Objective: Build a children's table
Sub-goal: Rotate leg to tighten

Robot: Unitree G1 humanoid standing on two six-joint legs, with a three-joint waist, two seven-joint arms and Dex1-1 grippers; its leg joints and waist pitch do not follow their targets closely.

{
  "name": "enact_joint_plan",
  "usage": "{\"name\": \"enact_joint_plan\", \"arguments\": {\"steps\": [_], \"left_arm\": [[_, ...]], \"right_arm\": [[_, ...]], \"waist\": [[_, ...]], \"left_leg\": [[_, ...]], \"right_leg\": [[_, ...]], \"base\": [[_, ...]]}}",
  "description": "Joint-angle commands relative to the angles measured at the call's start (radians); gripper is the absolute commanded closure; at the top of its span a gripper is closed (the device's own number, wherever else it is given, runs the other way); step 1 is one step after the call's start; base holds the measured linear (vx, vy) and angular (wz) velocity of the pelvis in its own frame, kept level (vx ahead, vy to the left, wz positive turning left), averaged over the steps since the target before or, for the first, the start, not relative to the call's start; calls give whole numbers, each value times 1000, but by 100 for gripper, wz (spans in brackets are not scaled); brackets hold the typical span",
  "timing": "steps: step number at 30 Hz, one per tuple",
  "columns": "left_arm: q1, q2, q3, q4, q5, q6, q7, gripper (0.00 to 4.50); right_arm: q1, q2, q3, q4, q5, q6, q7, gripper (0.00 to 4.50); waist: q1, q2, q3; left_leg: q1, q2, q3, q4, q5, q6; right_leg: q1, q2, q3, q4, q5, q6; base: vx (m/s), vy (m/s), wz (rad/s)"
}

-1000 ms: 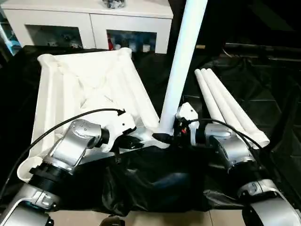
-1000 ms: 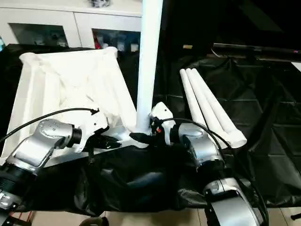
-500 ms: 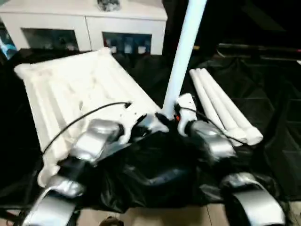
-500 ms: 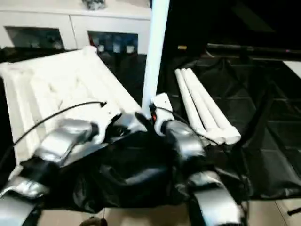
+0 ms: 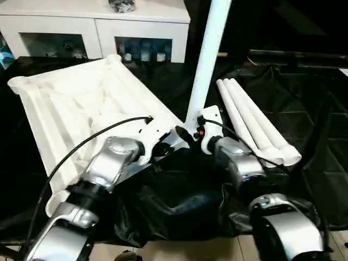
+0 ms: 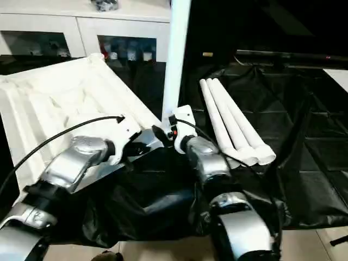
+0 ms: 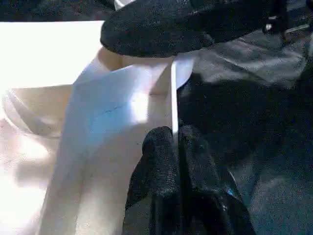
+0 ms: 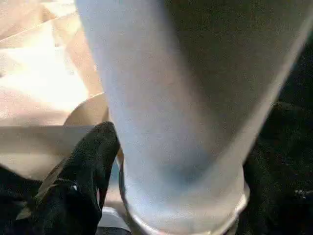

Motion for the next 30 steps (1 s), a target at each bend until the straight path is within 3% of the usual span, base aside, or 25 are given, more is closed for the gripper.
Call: {"name": "enact_joint_plan", "arguments": {"steps": [1, 5, 6, 8, 11, 12, 13, 15, 17, 22, 23, 30], "left_arm": [[5, -7, -34, -40, -26, -44, -58, 450], [30, 45, -44, -63, -44, -97, -139, 450], [36, 56, -45, -69, -48, -105, -158, 450], [46, 77, -50, -83, -57, -126, -206, 450], [59, 118, -66, -108, -67, -138, -283, 450], [62, 130, -71, -112, -68, -143, -301, 450], [63, 138, -74, -114, -69, -147, -315, 450], [66, 148, -75, -120, -74, -144, -336, 450], [72, 167, -76, -131, -84, -145, -370, 450], [77, 183, -71, -127, -84, -156, -376, 450], [80, 185, -68, -126, -82, -158, -375, 450], [90, 177, -60, -130, -80, -146, -353, 450]], "right_arm": [[21, 1, 50, -46, 12, -4, 120, 87], [84, -92, 90, -172, 38, 19, 330, 87], [98, -112, 98, -201, 46, 26, 373, 87], [120, -151, 117, -250, 59, 47, 448, 87], [140, -190, 132, -298, 62, 55, 512, 87], [144, -194, 134, -305, 59, 55, 519, 87], [145, -196, 134, -310, 60, 57, 523, 114], [149, -197, 135, -324, 65, 68, 532, 114], [166, -207, 147, -368, 81, 98, 556, 135], [194, -219, 175, -412, 81, 130, 591, 179], [201, -217, 180, -418, 77, 130, 593, 179], [222, -214, 193, -439, 79, 155, 581, 214]], "waist": [[3, 11, -70], [8, 10, -72], [10, 15, -72], [15, 11, -72], [19, 13, -68], [20, 16, -68], [20, 16, -67], [21, 20, -66], [21, 17, -66], [23, 17, -69], [23, 12, -69], [24, 12, -67]], "left_leg": [[33, 42, -21, -62, -244, 10], [35, 44, -19, -59, -228, 34], [34, 45, -20, -58, -221, 33], [33, 44, -20, -58, -214, 38], [35, 45, -19, -60, -257, 23], [38, 47, -20, -62, -281, 13], [39, 47, -20, -63, -298, 6], [41, 47, -21, -64, -309, -7], [42, 47, -22, -67, -314, -16], [39, 46, -21, -65, -290, -12], [39, 46, -20, -65, -289, -10], [39, 46, -21, -65, -293, -15]], "right_leg": [[37, -63, 37, -65, -86, -207], [41, -61, 35, -62, -45, -215], [42, -62, 35, -58, -36, -217], [45, -60, 33, -58, -34, -219], [38, -62, 34, -63, -99, -224], [35, -63, 35, -67, -134, -218], [32, -64, 36, -69, -157, -216], [30, -64, 37, -69, -174, -214], [31, -62, 36, -69, -177, -209], [32, -62, 36, -64, -134, -215], [32, -62, 35, -65, -134, -216], [31, -65, 37, -66, -158, -207]], "base": [[0, 0, 0], [0, 0, 0], [0, 0, 0], [0, 0, 0], [0, 0, 0], [0, 0, 0], [0, 0, 0], [0, 0, 0], [0, 0, 0], [0, 0, 0], [0, 0, 0], [0, 0, 0]]}}
